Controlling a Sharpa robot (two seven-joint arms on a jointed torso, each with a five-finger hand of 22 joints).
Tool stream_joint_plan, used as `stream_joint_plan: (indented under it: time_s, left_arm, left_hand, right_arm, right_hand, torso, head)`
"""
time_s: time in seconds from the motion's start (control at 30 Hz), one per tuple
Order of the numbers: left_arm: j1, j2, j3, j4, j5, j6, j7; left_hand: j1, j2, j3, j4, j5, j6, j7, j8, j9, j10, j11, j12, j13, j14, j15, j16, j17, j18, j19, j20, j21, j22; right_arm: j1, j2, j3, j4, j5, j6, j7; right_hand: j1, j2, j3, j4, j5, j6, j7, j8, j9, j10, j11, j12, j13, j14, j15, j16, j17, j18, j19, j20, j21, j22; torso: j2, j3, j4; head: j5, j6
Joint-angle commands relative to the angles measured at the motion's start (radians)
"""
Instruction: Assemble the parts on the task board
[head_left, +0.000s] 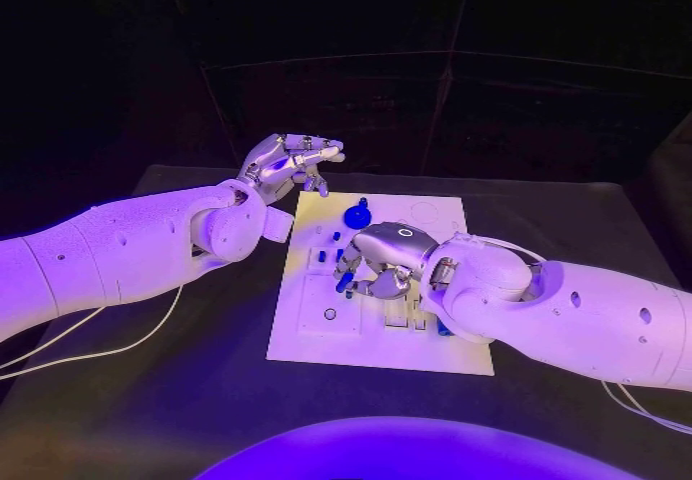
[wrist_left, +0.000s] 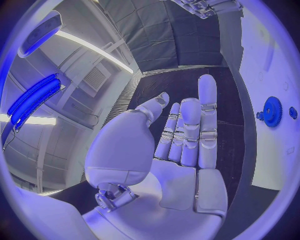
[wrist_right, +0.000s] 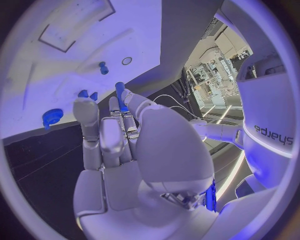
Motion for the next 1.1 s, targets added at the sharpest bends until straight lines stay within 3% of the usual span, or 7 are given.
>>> stream_joint_plan:
  time_s: [0.03, 0.4, 0.8, 1.1]
  left_arm:
    - [0.002, 0.003, 0.001, 0.002, 0.004, 0.011, 0.008]
    - [0.002, 0.007, 0.001, 0.000, 0.004, 0.012, 0.007]
    - [0.002, 0.008, 0.001, -0.001, 0.004, 0.013, 0.006]
    - [0.002, 0.008, 0.001, -0.001, 0.004, 0.013, 0.005]
  left_hand:
    - [0.002, 0.009, -0.005, -0.002, 0.004, -0.004, 0.000, 0.004, 0.001, -0.008, 0.000, 0.005, 0.001, -0.005, -0.001, -0.005, -0.001, 0.020, -0.006, 0.003, -0.007, -0.002]
    - [0.002, 0.009, -0.005, -0.002, 0.004, -0.004, 0.000, 0.004, 0.001, -0.008, 0.000, 0.005, 0.001, -0.005, -0.001, -0.005, -0.001, 0.020, -0.006, 0.003, -0.007, -0.002]
    - [0.002, 0.009, -0.005, -0.002, 0.004, -0.004, 0.000, 0.004, 0.001, -0.008, 0.000, 0.005, 0.001, -0.005, -0.001, -0.005, -0.001, 0.020, -0.006, 0.003, -0.007, -0.002]
    - [0.004, 0.010, -0.007, -0.003, 0.004, -0.004, 0.000, 0.005, 0.001, -0.009, 0.000, 0.007, 0.001, -0.007, -0.001, -0.006, -0.004, 0.020, -0.007, 0.003, -0.008, -0.003]
  right_arm:
    - [-0.016, 0.020, 0.000, -0.019, -0.015, 0.049, 0.029]
    - [-0.039, 0.063, -0.001, -0.055, -0.036, 0.085, 0.037]
    - [-0.048, 0.083, -0.001, -0.074, -0.056, 0.091, 0.028]
    - [-0.051, 0.096, -0.002, -0.088, -0.073, 0.116, 0.012]
  right_hand:
    - [-0.004, -0.010, 0.007, -0.002, 0.009, 0.003, 0.004, -0.004, 0.000, 0.009, -0.004, -0.008, 0.001, 0.015, 0.000, 0.004, -0.002, -0.019, -0.003, 0.005, 0.007, -0.001]
    - [-0.007, -0.012, 0.011, -0.004, 0.014, 0.002, 0.005, -0.006, 0.000, 0.008, -0.003, -0.011, 0.000, 0.015, 0.000, 0.004, -0.001, -0.019, -0.004, 0.006, 0.007, -0.001]
    - [-0.008, -0.012, 0.012, -0.004, 0.015, 0.002, 0.005, -0.006, -0.001, 0.008, -0.003, -0.011, 0.000, 0.015, 0.001, 0.004, -0.002, -0.019, -0.004, 0.006, 0.007, -0.001]
    - [-0.013, -0.016, 0.014, -0.006, 0.016, 0.000, 0.006, -0.008, -0.001, 0.006, -0.002, -0.014, 0.000, 0.014, 0.001, 0.004, -0.003, -0.019, -0.006, 0.006, 0.006, -0.003]
  torso:
    - [0.000, 0.0011, -0.0016]
    - [0.001, 0.0027, -0.0024]
    - [0.001, 0.0028, -0.0037]
    - [0.001, 0.0019, -0.0013]
  head:
    - [0.006, -0.003]
    - [0.019, -0.010]
    - [0.022, -0.015]
    - [0.023, -0.020]
